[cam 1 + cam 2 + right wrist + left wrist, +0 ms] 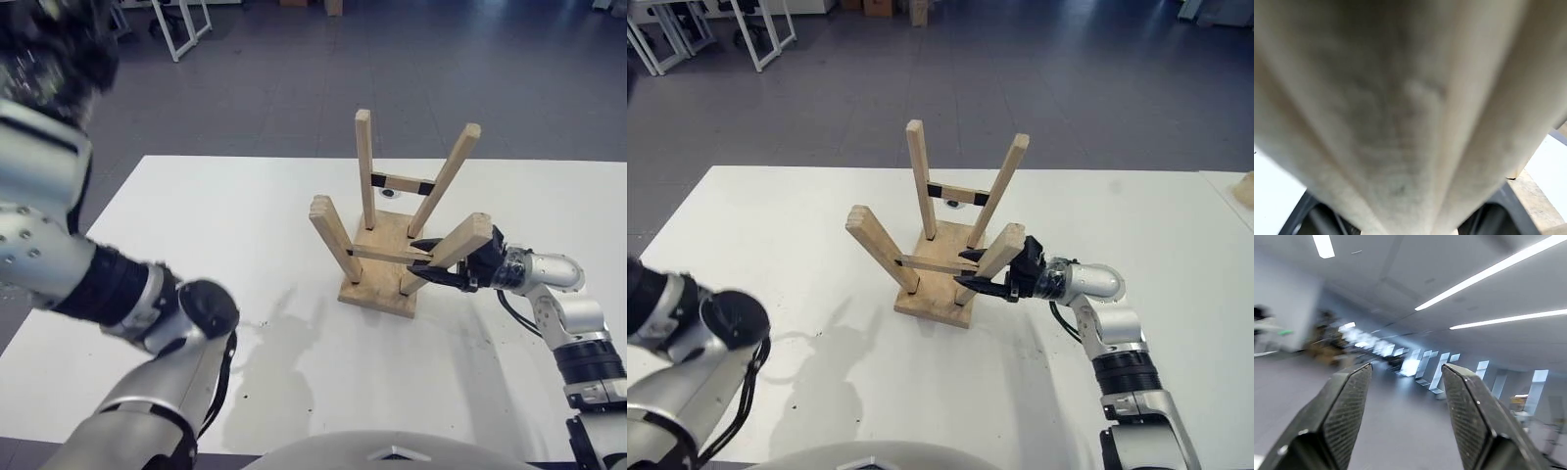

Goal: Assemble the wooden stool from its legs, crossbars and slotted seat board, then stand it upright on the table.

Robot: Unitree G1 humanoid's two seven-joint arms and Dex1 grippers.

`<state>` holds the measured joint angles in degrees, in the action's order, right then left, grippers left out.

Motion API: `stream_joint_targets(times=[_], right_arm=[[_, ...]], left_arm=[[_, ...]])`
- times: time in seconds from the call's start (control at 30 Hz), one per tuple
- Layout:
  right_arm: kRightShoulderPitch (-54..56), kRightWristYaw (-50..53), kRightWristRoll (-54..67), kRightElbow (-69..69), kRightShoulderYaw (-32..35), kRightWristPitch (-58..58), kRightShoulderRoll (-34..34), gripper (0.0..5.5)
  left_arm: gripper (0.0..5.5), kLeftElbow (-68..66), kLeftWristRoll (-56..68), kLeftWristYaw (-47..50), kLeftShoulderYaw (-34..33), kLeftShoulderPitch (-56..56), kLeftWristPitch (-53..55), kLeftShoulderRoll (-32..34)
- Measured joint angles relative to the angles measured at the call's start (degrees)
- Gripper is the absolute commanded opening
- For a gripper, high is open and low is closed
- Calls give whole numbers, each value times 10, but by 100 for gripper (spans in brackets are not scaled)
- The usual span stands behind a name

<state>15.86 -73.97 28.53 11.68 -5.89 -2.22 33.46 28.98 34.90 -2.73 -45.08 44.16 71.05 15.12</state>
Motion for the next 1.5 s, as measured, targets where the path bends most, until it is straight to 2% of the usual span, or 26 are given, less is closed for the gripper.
stream_joint_targets(times=[0.1,0.17,0.27,0.47,0.53,0.63,0.67,0.8,0.83,0.97,1.07,1.1,1.23,1.5], right_arm=[[7,-13,3,-1,-1,-2,-5,206],[8,-10,-1,1,-1,-2,-8,206],[8,-8,-3,0,-1,-2,-11,206],[2,2,-4,-8,0,-2,-14,206],[-2,6,-4,-12,0,-1,-15,206],[-9,5,-1,-19,5,0,-14,206],[-16,-7,10,-19,13,-1,1,206],[-16,-32,14,-17,19,-1,10,206],[-16,-37,14,-15,19,-1,10,206],[8,-49,7,4,-5,-3,-6,206],[30,-85,6,23,-25,-9,-26,206],[38,-91,7,31,-28,-10,-32,206],[69,-122,3,74,-37,-39,-48,206],[115,-120,-21,144,-33,-70,-77,206]], left_arm=[[264,-12,-83,12,136,-211,-28,-12],[264,-20,-134,21,207,-299,-61,-17],[264,-24,-179,24,280,-330,-111,-11],[264,-51,-267,71,320,-348,-185,-11],[264,-50,-276,71,379,-348,-198,-31],[264,-5,-184,-9,510,-347,-175,-120],[264,11,-176,-11,520,-352,-152,-122],[264,57,-174,-11,528,-373,-111,-121],[264,66,-163,-24,528,-378,-95,-103],[264,76,-84,-174,531,-425,-37,38],[264,68,-65,-228,449,-444,-27,135],[264,62,-61,-236,430,-444,-26,148],[264,56,-45,-246,426,-441,-27,151],[264,56,-43,-239,429,-444,-28,151]])
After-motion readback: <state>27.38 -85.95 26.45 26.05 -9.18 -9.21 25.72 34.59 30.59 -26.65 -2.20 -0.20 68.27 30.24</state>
